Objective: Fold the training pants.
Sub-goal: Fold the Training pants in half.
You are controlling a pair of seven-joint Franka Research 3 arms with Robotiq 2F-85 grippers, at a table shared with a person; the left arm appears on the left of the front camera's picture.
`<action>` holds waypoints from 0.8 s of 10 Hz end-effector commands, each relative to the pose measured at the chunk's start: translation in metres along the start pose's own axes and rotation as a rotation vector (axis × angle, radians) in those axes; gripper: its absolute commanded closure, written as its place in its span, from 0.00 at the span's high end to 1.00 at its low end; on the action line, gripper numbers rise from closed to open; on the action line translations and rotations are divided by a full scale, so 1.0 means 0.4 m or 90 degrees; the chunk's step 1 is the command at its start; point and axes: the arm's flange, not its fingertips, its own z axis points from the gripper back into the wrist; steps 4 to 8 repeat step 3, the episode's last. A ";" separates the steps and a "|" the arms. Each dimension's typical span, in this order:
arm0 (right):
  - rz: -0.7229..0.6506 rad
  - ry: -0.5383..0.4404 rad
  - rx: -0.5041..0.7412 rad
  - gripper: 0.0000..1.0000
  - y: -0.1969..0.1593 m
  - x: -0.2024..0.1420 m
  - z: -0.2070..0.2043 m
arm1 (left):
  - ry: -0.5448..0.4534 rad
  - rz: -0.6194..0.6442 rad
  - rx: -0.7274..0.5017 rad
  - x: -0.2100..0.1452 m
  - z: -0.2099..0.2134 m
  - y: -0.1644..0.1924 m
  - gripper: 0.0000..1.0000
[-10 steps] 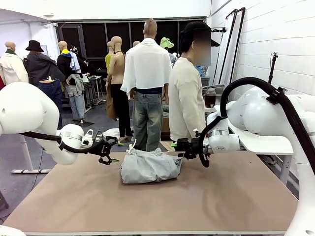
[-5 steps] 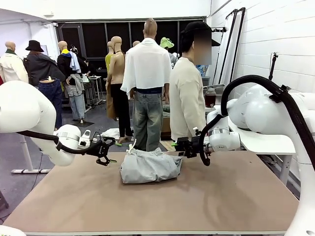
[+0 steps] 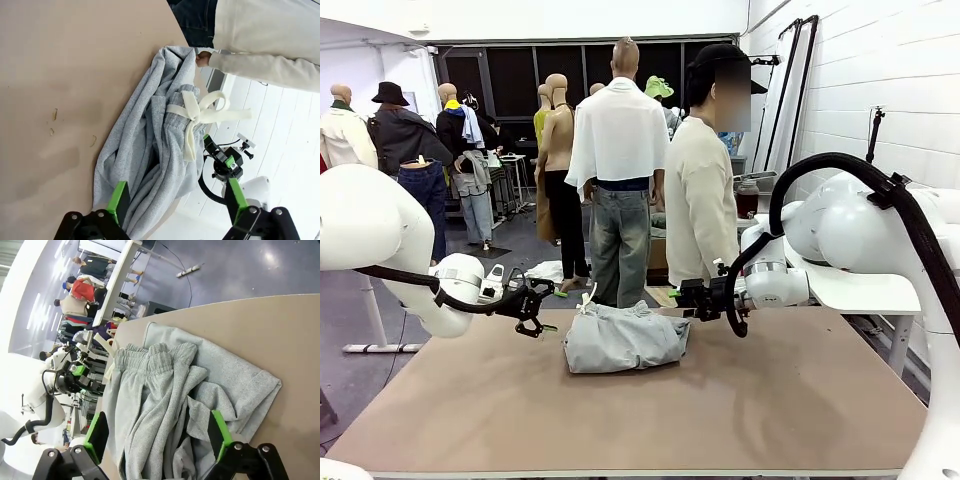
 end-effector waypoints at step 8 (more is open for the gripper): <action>-0.005 -0.002 0.001 1.00 -0.003 -0.003 -0.006 | 0.000 0.006 0.002 0.005 -0.001 -0.004 1.00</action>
